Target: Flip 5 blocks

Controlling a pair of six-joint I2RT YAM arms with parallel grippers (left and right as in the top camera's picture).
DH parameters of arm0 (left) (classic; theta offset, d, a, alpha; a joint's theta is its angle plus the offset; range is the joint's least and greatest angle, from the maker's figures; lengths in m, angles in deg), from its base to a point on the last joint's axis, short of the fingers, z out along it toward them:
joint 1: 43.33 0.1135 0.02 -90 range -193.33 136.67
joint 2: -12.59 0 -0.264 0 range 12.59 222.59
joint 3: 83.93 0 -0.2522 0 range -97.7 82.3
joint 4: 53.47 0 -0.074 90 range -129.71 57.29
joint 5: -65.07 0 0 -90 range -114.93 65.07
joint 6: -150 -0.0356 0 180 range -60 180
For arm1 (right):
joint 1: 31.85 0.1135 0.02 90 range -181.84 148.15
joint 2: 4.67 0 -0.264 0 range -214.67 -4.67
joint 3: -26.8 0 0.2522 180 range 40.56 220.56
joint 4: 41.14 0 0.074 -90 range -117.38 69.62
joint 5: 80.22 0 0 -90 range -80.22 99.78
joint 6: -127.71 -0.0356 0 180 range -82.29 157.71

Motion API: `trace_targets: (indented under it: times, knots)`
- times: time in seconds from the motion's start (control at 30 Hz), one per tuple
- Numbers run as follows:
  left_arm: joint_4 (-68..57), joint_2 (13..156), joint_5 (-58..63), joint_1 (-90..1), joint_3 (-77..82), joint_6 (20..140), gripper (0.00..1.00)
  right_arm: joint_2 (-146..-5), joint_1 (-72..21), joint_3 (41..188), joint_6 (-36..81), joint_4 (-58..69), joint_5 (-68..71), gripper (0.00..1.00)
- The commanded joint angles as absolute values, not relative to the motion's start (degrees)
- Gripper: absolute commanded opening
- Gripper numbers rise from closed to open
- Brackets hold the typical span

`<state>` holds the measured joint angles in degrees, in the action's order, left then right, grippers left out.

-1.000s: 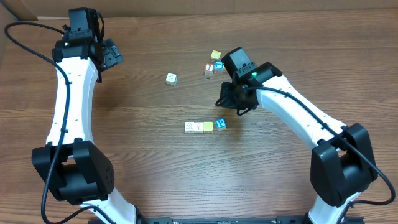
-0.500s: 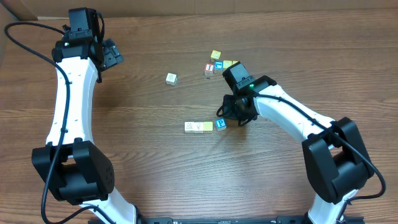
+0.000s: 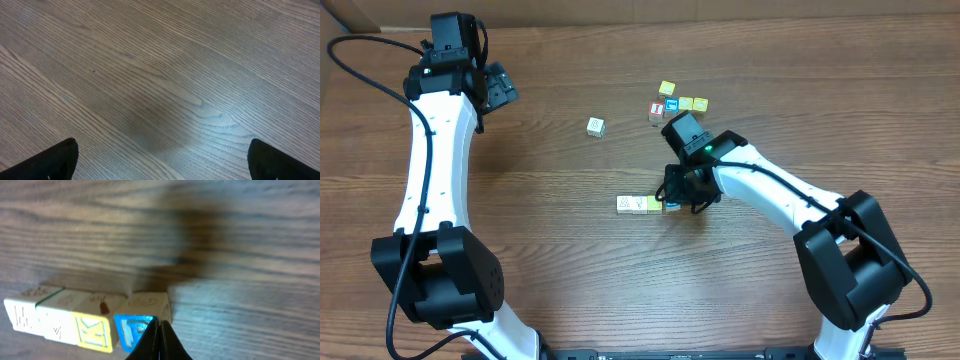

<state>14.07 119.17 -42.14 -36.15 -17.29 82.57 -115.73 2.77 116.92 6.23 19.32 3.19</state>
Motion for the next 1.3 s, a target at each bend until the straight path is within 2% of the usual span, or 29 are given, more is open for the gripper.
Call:
trace_targets:
  times: [0.0, 0.8, 1.27]
  knots:
    - [14.0, 118.3, -42.9, -35.9, -18.3, 83.8, 1.00, -115.7, 3.0, 116.7, 6.0, 19.5, 2.8, 0.04]
    - [14.0, 118.3, -42.9, -35.9, -18.3, 83.8, 1.00, -115.7, 0.3, 119.1, 6.3, 14.6, 2.0, 0.04]
    - [14.0, 118.3, -42.9, -35.9, -18.3, 83.8, 1.00, -116.0, 2.3, 118.0, 6.3, 10.6, 3.0, 0.04]
